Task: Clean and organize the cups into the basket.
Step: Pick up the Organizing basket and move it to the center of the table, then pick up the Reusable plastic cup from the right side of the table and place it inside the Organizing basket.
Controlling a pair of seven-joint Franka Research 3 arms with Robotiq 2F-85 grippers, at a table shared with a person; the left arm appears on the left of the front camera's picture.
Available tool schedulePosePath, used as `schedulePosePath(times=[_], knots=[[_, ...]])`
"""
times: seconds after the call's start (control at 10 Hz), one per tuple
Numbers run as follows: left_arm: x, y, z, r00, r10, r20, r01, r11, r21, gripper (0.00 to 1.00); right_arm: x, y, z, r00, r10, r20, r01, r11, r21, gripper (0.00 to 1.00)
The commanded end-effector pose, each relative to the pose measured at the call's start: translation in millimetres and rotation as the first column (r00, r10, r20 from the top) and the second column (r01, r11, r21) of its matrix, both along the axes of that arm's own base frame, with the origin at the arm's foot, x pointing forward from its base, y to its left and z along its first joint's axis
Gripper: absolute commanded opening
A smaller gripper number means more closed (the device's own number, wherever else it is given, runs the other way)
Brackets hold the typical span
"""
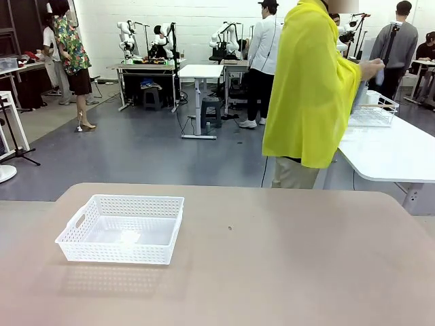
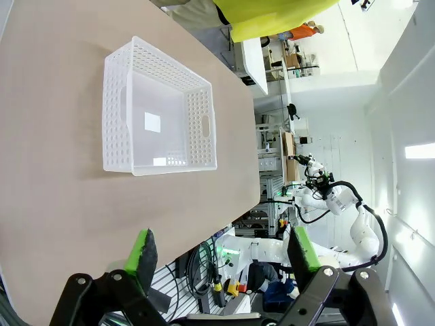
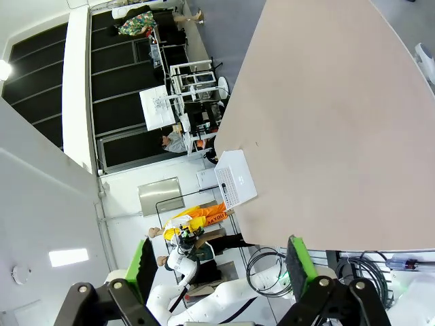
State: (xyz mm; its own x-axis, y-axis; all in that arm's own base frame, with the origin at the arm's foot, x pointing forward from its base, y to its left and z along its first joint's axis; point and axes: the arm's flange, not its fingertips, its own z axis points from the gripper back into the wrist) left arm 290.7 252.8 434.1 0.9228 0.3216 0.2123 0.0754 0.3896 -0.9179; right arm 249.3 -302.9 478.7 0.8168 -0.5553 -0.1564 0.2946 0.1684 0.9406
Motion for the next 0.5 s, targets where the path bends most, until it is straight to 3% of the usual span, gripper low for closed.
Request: schedulePosePath(times=[0.0, 0.4], knots=[[-1.3, -0.2, 0.3, 1.0, 0.005, 0.005, -0.004, 1.0, -0.014, 1.0, 0.2, -1.1, -1.4, 1.0, -0.002, 0.022, 0.002, 1.0, 0.019, 1.0], [-1.3, -0.2, 0.3, 1.0, 0.005, 0.005, -0.004, 1.0, -0.014, 1.0, 0.2, -1.1, -1.4, 1.0, -0.002, 0.022, 0.002, 1.0, 0.019, 1.0]])
